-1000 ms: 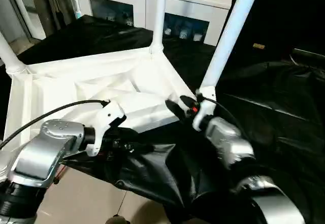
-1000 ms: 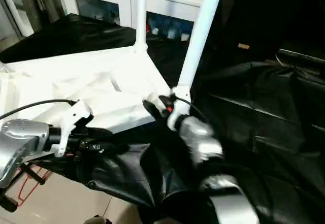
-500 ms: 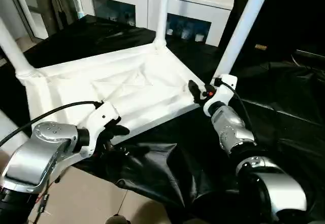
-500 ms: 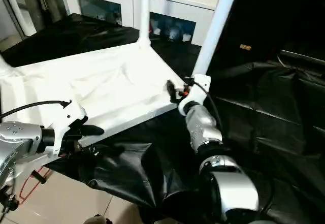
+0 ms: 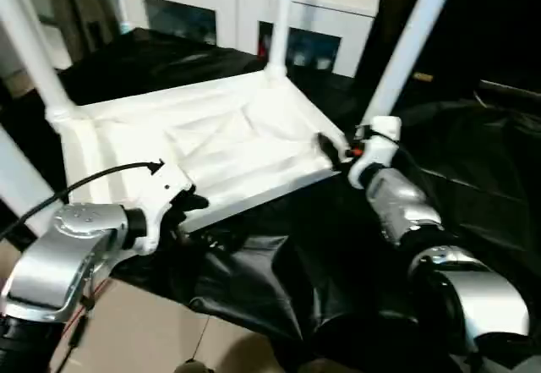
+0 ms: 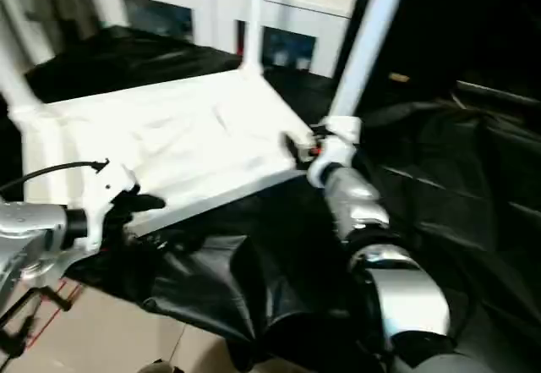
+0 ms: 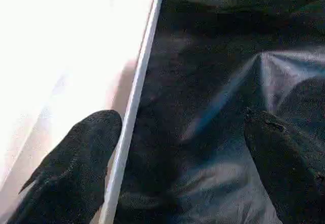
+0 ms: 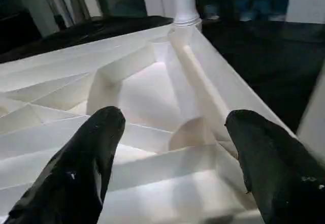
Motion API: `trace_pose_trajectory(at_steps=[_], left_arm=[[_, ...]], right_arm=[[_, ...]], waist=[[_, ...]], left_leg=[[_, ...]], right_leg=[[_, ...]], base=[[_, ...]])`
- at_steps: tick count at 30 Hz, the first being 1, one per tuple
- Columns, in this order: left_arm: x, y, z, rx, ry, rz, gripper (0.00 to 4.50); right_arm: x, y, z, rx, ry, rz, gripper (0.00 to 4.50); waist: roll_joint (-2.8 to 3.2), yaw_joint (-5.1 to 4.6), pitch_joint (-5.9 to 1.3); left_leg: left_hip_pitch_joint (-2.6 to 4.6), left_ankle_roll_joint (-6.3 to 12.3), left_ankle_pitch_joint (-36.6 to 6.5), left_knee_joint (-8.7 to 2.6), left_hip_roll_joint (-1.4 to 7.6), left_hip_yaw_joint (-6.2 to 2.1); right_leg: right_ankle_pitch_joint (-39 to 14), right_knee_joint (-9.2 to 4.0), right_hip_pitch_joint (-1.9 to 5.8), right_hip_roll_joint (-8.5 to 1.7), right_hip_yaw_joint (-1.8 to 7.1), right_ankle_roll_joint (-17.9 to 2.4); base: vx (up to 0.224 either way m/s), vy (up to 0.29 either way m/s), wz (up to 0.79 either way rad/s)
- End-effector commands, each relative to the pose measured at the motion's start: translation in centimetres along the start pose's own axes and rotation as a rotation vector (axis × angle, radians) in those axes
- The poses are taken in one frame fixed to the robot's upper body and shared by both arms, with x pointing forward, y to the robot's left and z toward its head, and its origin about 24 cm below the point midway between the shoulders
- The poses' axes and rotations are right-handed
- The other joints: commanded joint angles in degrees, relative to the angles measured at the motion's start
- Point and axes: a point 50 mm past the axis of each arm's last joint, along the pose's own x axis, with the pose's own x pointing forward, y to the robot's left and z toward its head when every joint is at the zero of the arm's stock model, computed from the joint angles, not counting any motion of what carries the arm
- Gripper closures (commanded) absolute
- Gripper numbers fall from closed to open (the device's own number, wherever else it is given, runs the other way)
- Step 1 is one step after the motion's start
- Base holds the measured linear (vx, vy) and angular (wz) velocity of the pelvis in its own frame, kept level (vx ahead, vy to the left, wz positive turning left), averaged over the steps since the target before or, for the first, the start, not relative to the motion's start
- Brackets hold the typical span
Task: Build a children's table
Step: Rotate table base
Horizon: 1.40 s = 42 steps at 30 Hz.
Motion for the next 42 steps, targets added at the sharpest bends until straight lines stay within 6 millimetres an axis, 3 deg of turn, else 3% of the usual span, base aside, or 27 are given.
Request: trace_pose_trajectory(at_steps=[1,2,4,5,6,8,9,10,12,16,17,23,29,34,36,37,38,39,42], left_arm=[[0.0,-0.5,0.3,-0.004,-0.047,0.024,0.10],[0.1,-0.9,0.1,-0.028,-0.063,0.030,0.10],[0.1,-1.2,-0.1,-0.034,-0.064,0.040,0.10],[-0.1,-1.6,-0.5,-0.043,-0.071,0.069,0.10],[-0.2,-1.9,-0.7,-0.049,-0.078,0.084,0.10],[-0.3,-2.2,-0.8,-0.056,-0.086,0.097,0.10],[-0.3,-2.3,-0.8,-0.058,-0.087,0.098,0.10],[-0.5,-3.4,-0.8,-0.068,-0.123,0.087,0.10],[-0.7,-4.4,-1.0,-0.080,-0.138,0.087,0.10],[-1.0,-5.2,-1.7,-0.100,-0.114,0.132,0.10],[-1.1,-5.3,-1.9,-0.102,-0.108,0.139,0.10],[-1.7,-5.6,-2.7,-0.090,-0.065,0.179,0.10],[-1.9,-4.6,-2.4,-0.050,-0.070,0.243,0.10],[-1.8,-4.0,-2.2,-0.027,-0.075,0.266,0.10],[-1.8,-3.5,-2.0,-0.005,-0.083,0.288,0.10],[-1.8,-3.2,-1.8,0.005,-0.089,0.294,0.10],[-1.6,-3.0,-1.6,0.013,-0.098,0.299,0.10],[-1.6,-2.9,-1.6,0.016,-0.102,0.301,0.10],[-1.5,-2.8,-1.4,0.027,-0.111,0.308,0.10]], right_arm=[[0.7,0.4,1.6,-0.027,-0.046,-0.025,0.80],[0.9,0.5,2.1,-0.023,-0.058,-0.052,0.80],[1.1,0.6,2.3,-0.020,-0.063,-0.064,0.80],[1.3,0.8,3.0,-0.016,-0.080,-0.086,0.80],[1.5,0.9,3.3,-0.014,-0.088,-0.098,0.80],[1.6,1.0,3.6,-0.013,-0.095,-0.109,0.80],[1.7,1.0,3.7,-0.014,-0.095,-0.110,0.80],[1.7,0.8,4.1,-0.015,-0.101,-0.158,0.80],[1.7,0.2,4.6,-0.015,-0.107,-0.242,0.80],[1.4,-1.0,5.2,-0.004,-0.114,-0.383,0.80],[1.3,-1.2,5.3,0.000,-0.116,-0.406,0.80],[0.4,-3.1,5.9,0.057,-0.128,-0.559,0.80],[-1.1,-5.9,7.2,0.056,-0.160,-0.678,0.80],[-2.2,-7.6,7.9,0.050,-0.181,-0.739,0.80],[-3.4,-9.2,8.4,0.028,-0.193,-0.792,0.80],[-4.1,-10.0,8.6,0.018,-0.198,-0.817,0.80],[-4.7,-10.7,8.8,0.007,-0.203,-0.842,0.80],[-4.9,-10.9,8.8,0.003,-0.204,-0.848,0.80],[-5.4,-11.5,9.0,-0.008,-0.207,-0.869,0.80]], waist=[[0.34,0.33,-3.88],[-0.11,0.26,-3.85],[0.03,0.37,-3.81],[-0.67,0.39,-3.69],[-0.80,0.39,-3.69],[-0.47,0.44,-3.65],[-0.77,0.44,-3.59],[-1.77,0.49,-3.56],[-1.56,0.83,-3.43],[-2.05,1.20,-3.26],[-2.66,1.43,-3.20],[-2.58,2.33,-3.30],[-2.43,3.35,-3.37],[-2.11,3.78,-3.41],[-1.67,3.91,-3.43],[-1.85,3.91,-3.39],[-1.24,4.02,-3.46],[-1.40,4.10,-3.42],[-1.54,4.05,-3.54]], left_leg=[[0.44,-0.39,-11.9,-3.50,0.86,0.25],[0.26,-0.28,-11.7,-3.51,0.89,0.27],[0.47,-0.14,-12.0,-3.49,0.92,0.32],[0.47,-0.05,-12.4,-3.56,0.89,0.40],[0.40,-0.31,-12.8,-3.60,1.09,0.29],[0.64,-0.96,-13.4,-3.65,1.08,0.29],[0.72,-0.95,-14.1,-3.67,1.01,0.33],[0.65,-0.96,-14.3,-3.70,1.11,0.36],[0.55,-1.64,-14.8,-3.81,1.20,0.20],[0.77,-2.53,-17.6,-3.82,0.98,0.24],[0.58,-2.59,-17.3,-3.84,0.93,0.20],[1.06,-2.70,-16.7,-3.57,0.84,0.42],[0.87,-3.26,-16.7,-3.46,0.70,0.37],[0.87,-3.67,-17.1,-3.29,0.62,0.34],[1.05,-4.16,-18.8,-3.22,0.60,0.23],[0.95,-4.16,-19.1,-3.23,0.58,0.19],[1.08,-4.35,-19.5,-3.19,0.55,0.15],[1.23,-4.24,-20.0,-3.07,0.53,0.24],[0.58,-4.17,-19.0,-3.08,0.46,0.03]], right_leg=[[-7.6,-3.57,2.90,-3.13,2.38,-12.4],[-7.7,-3.38,2.99,-3.16,2.38,-12.3],[-8.1,-3.41,2.68,-3.03,2.35,-11.8],[-8.5,-3.62,2.55,-2.87,2.29,-11.3],[-8.7,-3.37,2.61,-3.00,2.31,-11.3],[-8.0,-3.43,2.35,-2.77,2.28,-10.6],[-7.9,-3.48,2.23,-2.59,2.23,-10.5],[-8.4,-3.51,2.30,-2.71,2.20,-10.4],[-10.3,-3.57,2.36,-3.09,2.25,-9.8],[-12.9,-3.84,1.88,-2.70,2.23,-7.8],[-13.5,-3.84,2.02,-2.80,2.22,-7.4],[-10.5,-3.68,1.53,-2.39,2.25,-7.0],[-9.3,-3.45,1.76,-2.36,2.24,-6.8],[-8.8,-3.44,1.77,-2.27,2.21,-6.5],[-9.7,-3.51,1.63,-2.27,2.18,-6.5],[-10.0,-3.57,1.73,-2.26,2.13,-6.6],[-9.8,-3.54,1.68,-2.24,2.12,-6.6],[-9.6,-3.58,1.53,-2.14,2.12,-6.8],[-9.3,-3.45,2.14,-2.30,2.06,-6.7]], base=[[0.000,0.000,0.00],[0.000,0.000,0.00],[0.000,0.000,0.00],[0.000,0.000,0.00],[0.000,0.000,0.00],[0.000,0.000,0.00],[0.000,0.000,0.00],[0.000,0.000,0.00],[0.000,0.000,0.00],[0.000,0.000,0.00],[0.000,0.000,0.00],[0.000,0.000,0.00],[0.000,0.000,0.00],[0.000,0.000,0.00],[0.000,0.000,0.00],[0.000,0.000,0.00],[0.000,0.000,0.00],[0.000,0.000,0.00],[0.000,0.000,0.00]])
